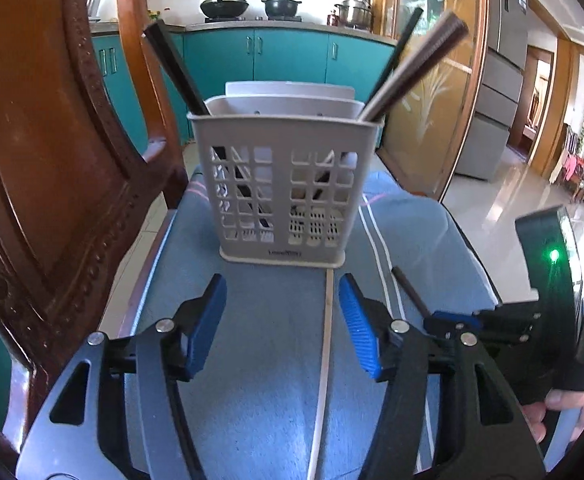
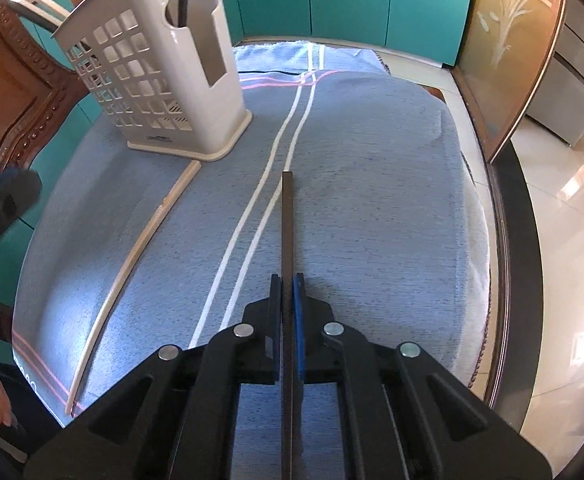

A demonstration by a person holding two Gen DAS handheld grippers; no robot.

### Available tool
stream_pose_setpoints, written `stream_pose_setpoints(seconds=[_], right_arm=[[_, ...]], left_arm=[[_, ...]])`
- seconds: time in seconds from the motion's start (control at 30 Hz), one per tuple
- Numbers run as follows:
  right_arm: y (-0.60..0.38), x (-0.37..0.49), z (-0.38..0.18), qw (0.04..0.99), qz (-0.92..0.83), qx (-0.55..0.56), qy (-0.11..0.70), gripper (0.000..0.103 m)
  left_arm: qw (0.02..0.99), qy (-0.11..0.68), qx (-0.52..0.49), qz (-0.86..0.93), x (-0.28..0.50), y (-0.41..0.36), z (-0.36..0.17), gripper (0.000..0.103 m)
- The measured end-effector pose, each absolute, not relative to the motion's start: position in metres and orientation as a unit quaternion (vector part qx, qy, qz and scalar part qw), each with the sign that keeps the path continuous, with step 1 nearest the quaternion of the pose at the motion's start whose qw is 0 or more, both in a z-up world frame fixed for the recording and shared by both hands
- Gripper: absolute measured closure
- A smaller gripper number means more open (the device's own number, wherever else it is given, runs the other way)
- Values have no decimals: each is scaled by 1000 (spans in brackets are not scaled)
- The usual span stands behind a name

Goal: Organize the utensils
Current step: 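Lower the left tool and grasp the last light wooden chopstick while the right tool holds its chopstick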

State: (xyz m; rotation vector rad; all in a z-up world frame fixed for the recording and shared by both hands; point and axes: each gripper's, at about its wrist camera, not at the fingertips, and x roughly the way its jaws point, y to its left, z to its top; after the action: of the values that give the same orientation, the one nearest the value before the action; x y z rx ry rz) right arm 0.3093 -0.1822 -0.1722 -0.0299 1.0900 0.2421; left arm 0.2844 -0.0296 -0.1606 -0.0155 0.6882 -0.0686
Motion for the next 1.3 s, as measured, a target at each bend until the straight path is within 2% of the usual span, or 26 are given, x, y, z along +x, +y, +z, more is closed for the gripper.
stream_pose_setpoints(seconds=[1.0, 1.07, 1.17, 1.23, 1.3], right_arm=[[-185, 310, -173, 848, 109, -14, 518, 96], [-185, 310, -173, 848, 109, -14, 519, 96], [-184, 310, -173, 849, 109, -17, 518, 96], [-184, 309, -173, 849, 108, -19, 517, 96], [-184, 309, -173, 849, 109, -19, 517, 96]], left_arm=[[868, 490, 27, -79, 300, -55, -243, 43], [868, 490, 31, -79, 302, -56, -245, 47], [868, 489, 32, -81, 302, -56, -244, 67], [868, 489, 30, -82, 302, -55, -244, 88], [867, 491, 27, -84, 304, -53, -241, 96]])
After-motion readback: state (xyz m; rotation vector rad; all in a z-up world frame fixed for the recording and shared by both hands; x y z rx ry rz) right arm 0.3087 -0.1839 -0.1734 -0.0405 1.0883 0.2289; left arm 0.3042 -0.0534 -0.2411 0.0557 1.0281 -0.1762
